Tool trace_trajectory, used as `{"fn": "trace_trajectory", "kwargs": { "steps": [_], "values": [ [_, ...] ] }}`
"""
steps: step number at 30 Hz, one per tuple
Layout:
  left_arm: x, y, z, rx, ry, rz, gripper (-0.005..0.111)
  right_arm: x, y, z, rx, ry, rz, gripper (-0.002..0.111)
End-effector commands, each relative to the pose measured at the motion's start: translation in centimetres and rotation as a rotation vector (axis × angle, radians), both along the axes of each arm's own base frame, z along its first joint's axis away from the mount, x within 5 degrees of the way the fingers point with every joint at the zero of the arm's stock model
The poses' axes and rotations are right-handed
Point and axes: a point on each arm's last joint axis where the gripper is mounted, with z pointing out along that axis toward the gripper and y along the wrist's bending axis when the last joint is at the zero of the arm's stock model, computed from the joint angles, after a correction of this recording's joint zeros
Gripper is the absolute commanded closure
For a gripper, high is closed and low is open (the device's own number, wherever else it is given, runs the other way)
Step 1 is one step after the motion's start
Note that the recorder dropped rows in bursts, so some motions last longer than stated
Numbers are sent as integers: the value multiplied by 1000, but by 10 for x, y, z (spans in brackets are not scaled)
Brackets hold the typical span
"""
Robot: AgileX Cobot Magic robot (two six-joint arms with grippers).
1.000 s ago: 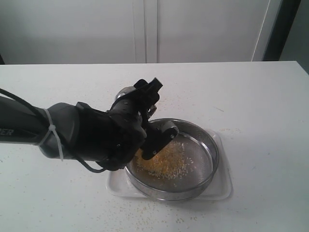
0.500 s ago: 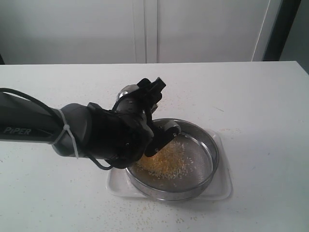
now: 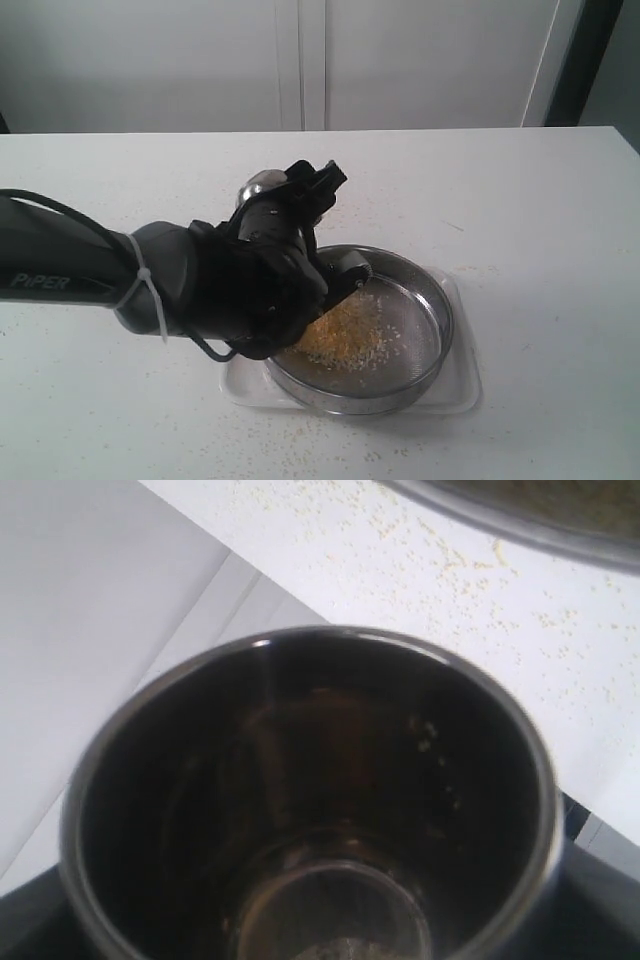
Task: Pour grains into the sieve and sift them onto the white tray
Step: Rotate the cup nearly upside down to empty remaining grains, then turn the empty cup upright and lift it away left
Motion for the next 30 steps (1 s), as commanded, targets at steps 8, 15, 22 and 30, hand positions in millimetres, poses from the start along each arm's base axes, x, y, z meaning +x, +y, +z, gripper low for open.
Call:
{"fn": "trace_trajectory", "kwargs": {
  "steps": [8, 15, 22, 30],
  "values": [
    [-13, -11, 7, 0, -46, -21, 107, 0, 0, -1, -4, -7, -5, 108],
    [-12, -9, 10, -168, -64, 60, 107, 0, 0, -1, -4, -7, -5, 108],
    [-15, -6, 30, -480, -69, 129, 107, 0, 0, -1, -4, -7, -5, 108],
    [-22, 0, 57, -810, -4, 193, 107, 0, 0, -1, -4, -7, -5, 108]
  ]
}}
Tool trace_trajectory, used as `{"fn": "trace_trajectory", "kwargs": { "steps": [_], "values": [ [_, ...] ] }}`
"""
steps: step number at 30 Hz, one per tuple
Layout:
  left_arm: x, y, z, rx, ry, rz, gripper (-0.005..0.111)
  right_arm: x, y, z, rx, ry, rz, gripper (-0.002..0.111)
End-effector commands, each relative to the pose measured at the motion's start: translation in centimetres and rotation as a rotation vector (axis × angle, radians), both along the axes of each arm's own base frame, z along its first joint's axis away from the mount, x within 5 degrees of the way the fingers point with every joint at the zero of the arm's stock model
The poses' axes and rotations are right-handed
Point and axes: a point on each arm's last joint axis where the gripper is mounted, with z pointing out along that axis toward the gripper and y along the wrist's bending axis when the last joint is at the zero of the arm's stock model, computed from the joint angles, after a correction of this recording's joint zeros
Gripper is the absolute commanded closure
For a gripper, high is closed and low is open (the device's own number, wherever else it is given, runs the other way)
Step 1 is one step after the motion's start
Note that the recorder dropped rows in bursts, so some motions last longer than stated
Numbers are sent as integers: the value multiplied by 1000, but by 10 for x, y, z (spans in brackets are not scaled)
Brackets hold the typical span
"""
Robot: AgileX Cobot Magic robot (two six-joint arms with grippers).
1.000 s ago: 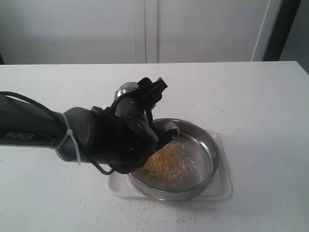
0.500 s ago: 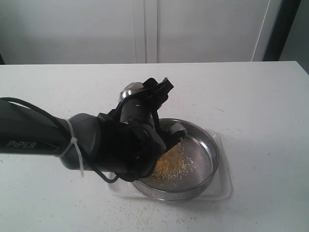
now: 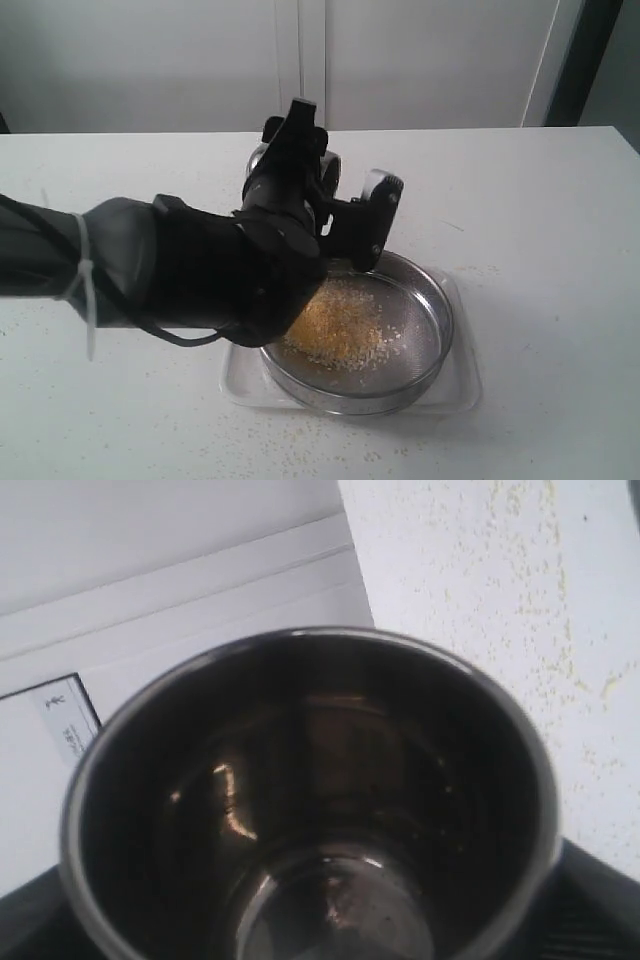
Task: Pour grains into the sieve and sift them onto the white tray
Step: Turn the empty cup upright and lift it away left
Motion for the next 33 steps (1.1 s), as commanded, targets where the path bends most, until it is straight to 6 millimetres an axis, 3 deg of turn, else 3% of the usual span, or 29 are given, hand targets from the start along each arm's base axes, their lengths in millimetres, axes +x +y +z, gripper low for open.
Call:
{"fn": "trace_trajectory", "kwargs": {
  "steps": [1, 18, 33],
  "values": [
    [-4, 6, 18, -186, 18, 51, 107, 0, 0, -1, -4, -7, -5, 108],
    [28, 59, 51, -787, 264, 214, 107, 0, 0, -1, -4, -7, -5, 108],
    [65, 98, 61, -1219, 438, 176, 107, 0, 0, -1, -4, -7, -5, 108]
  ]
}}
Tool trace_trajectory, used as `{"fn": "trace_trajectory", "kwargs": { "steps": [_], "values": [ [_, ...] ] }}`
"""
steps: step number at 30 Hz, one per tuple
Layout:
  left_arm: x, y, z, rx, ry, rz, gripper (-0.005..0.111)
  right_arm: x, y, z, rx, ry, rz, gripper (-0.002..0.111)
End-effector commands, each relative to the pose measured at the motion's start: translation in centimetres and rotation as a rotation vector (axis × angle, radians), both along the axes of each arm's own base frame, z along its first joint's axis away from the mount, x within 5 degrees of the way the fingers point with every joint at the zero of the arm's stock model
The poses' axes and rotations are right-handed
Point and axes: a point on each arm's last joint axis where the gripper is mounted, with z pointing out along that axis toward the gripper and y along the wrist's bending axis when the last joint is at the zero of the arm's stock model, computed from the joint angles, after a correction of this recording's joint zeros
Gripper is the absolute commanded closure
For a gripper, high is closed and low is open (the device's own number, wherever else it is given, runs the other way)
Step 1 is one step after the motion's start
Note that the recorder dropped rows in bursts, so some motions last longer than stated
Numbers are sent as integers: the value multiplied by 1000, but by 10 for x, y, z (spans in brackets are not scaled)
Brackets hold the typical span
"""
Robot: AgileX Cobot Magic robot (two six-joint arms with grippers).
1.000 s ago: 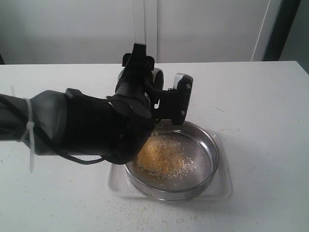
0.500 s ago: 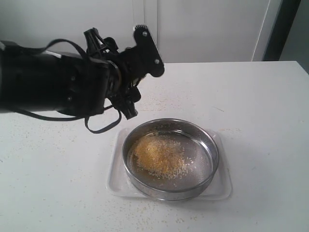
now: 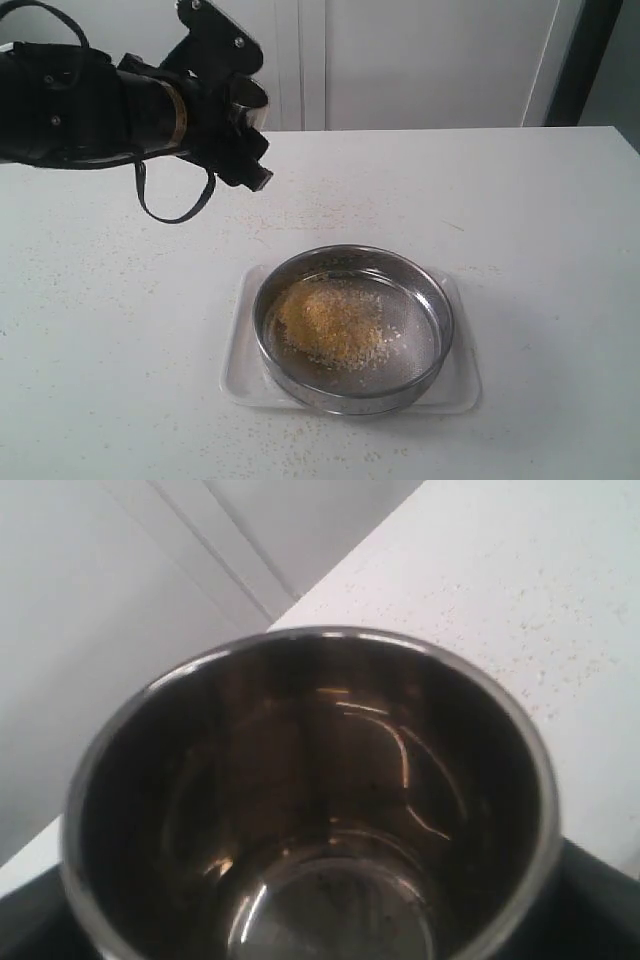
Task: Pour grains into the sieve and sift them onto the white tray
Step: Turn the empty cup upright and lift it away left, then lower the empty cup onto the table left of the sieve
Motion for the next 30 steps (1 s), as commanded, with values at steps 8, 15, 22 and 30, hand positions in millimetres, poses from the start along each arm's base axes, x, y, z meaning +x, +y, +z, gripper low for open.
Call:
{"fn": "trace_trajectory", "kwargs": {
  "steps": [8, 15, 22, 30],
  "values": [
    [16, 51, -20, -326, 73, -62, 107, 0, 0, -1, -4, -7, -5, 108],
    [12, 89, -52, -374, 134, -20, 107, 0, 0, -1, -4, -7, -5, 108],
    [2, 107, -70, -425, 98, -40, 107, 0, 0, -1, -4, -7, -5, 108],
    [-10, 114, -93, -491, 82, -92, 107, 0, 0, -1, -4, -7, -5, 108]
  ]
}}
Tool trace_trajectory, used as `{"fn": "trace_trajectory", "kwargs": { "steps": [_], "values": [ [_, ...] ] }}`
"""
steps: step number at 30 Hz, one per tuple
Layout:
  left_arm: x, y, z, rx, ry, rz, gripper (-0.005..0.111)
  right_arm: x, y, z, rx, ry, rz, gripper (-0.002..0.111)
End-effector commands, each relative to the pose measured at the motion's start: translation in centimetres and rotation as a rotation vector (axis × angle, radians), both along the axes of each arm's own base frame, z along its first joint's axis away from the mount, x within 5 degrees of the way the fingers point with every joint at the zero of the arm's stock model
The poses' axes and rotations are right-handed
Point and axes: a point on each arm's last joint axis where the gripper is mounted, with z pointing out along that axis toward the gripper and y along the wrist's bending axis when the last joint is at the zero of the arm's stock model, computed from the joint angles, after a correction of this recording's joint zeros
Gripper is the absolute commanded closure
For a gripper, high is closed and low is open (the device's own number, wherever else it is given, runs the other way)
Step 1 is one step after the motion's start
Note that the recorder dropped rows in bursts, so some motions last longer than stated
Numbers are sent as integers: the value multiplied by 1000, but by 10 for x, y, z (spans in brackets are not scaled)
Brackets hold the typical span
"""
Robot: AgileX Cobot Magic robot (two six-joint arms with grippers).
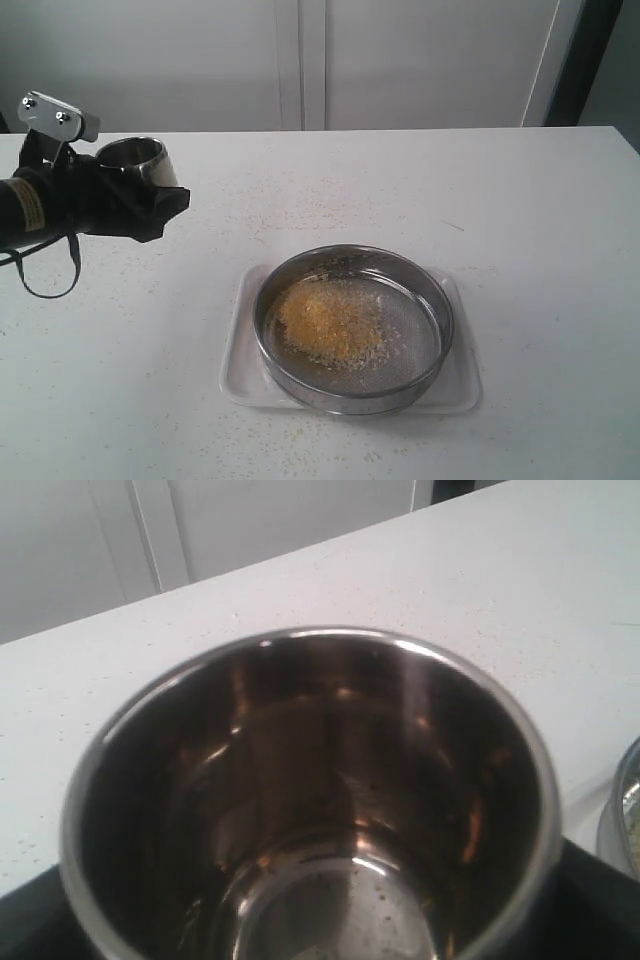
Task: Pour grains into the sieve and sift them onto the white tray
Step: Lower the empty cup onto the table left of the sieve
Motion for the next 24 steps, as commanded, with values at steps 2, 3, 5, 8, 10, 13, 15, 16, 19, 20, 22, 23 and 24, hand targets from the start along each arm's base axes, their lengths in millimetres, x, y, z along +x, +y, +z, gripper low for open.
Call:
{"fn": "trace_trajectory", "kwargs": {
  "steps": [2, 3, 5, 8, 10, 13, 15, 16, 19, 20, 22, 23, 24],
  "values": [
    [-8, 1, -17, -23, -6, -41, 107, 0, 0, -1, -4, -7, -5, 108],
    [-10, 1, -23, -8, 5, -49, 107, 0, 0, -1, -4, -7, -5, 108],
    [-15, 1, -34, 6, 20, -69, 107, 0, 0, -1, -4, -7, -5, 108],
    [-22, 0, -48, 8, 43, -102, 107, 0, 0, -1, -4, -7, -5, 108],
    [-25, -1, -54, 16, 60, -120, 107, 0, 0, -1, -4, -7, -5, 108],
    [-28, -2, -65, 51, 74, -151, 107, 0, 0, -1, -4, -7, -5, 108],
    [-28, -2, -71, 65, 89, -165, 107, 0, 0, -1, -4, -7, -5, 108],
    [-28, -2, -74, 76, 91, -174, 107, 0, 0, -1, -4, -7, -5, 108],
    [-30, -3, -85, 113, 112, -205, 107, 0, 0, -1, -4, -7, -5, 108],
    [-30, -3, -90, 117, 126, -213, 107, 0, 0, -1, -4, -7, -5, 108],
    [-31, -4, -95, 114, 139, -226, 107, 0, 0, -1, -4, -7, -5, 108],
    [-31, -4, -97, 110, 144, -227, 107, 0, 0, -1, -4, -7, -5, 108],
    [-31, -4, -99, 113, 153, -229, 107, 0, 0, -1, 27, -5, -13, 108]
  ]
}}
